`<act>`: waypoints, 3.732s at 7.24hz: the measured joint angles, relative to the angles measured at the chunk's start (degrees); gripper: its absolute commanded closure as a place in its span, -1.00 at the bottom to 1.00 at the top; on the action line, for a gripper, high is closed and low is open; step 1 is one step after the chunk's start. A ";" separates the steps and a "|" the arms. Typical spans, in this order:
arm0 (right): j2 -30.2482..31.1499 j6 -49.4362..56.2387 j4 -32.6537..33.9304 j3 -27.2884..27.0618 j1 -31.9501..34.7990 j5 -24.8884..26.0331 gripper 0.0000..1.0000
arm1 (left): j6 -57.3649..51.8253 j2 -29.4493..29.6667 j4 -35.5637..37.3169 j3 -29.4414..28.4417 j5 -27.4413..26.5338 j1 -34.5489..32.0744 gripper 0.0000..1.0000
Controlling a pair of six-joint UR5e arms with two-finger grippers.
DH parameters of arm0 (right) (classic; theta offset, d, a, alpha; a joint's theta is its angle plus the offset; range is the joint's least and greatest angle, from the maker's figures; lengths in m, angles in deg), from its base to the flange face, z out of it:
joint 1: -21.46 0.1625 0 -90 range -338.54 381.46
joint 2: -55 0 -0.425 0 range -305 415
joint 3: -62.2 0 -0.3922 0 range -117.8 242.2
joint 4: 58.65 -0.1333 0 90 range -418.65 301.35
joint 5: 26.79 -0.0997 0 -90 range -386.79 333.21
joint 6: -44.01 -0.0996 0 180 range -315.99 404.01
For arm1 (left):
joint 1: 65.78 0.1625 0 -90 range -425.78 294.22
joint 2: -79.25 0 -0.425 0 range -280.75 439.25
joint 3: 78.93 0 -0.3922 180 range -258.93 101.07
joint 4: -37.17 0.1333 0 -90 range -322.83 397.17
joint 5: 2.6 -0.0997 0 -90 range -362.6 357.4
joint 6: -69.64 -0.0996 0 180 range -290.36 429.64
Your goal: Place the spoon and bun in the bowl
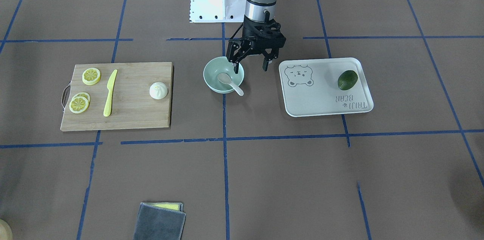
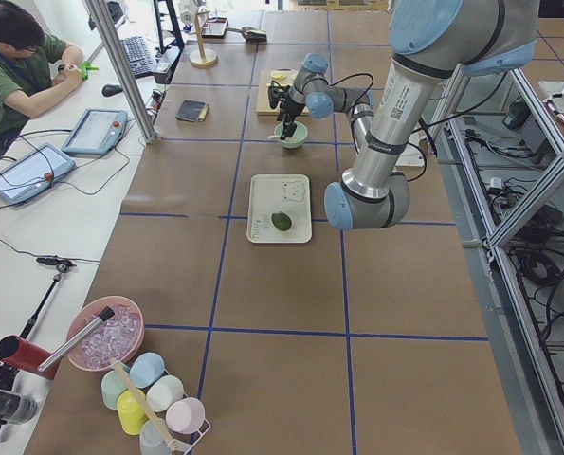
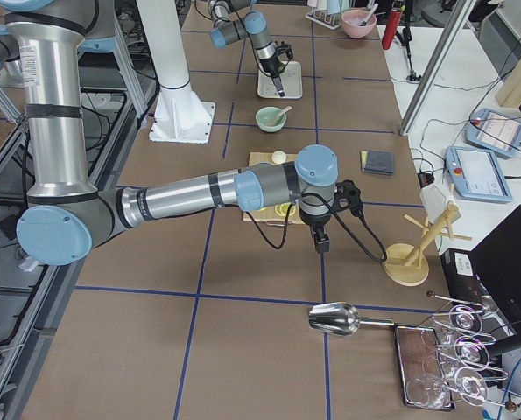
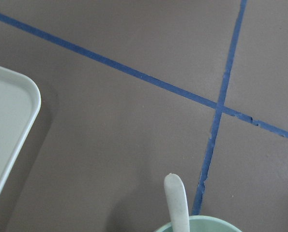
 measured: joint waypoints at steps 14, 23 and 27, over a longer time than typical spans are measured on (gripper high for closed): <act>-18.45 -46.42 2.87 -13.01 -41.90 24.79 -1.00 | -86.56 -39.50 4.54 -8.83 42.31 -62.20 -1.00; -18.64 -51.43 -6.04 -0.83 -55.32 39.36 0.94 | -86.57 -38.95 5.32 -8.35 42.35 -62.21 -1.00; -19.21 -52.37 -6.01 -2.24 -55.61 38.75 1.00 | -86.57 -38.85 5.22 -8.34 42.34 -62.18 -1.00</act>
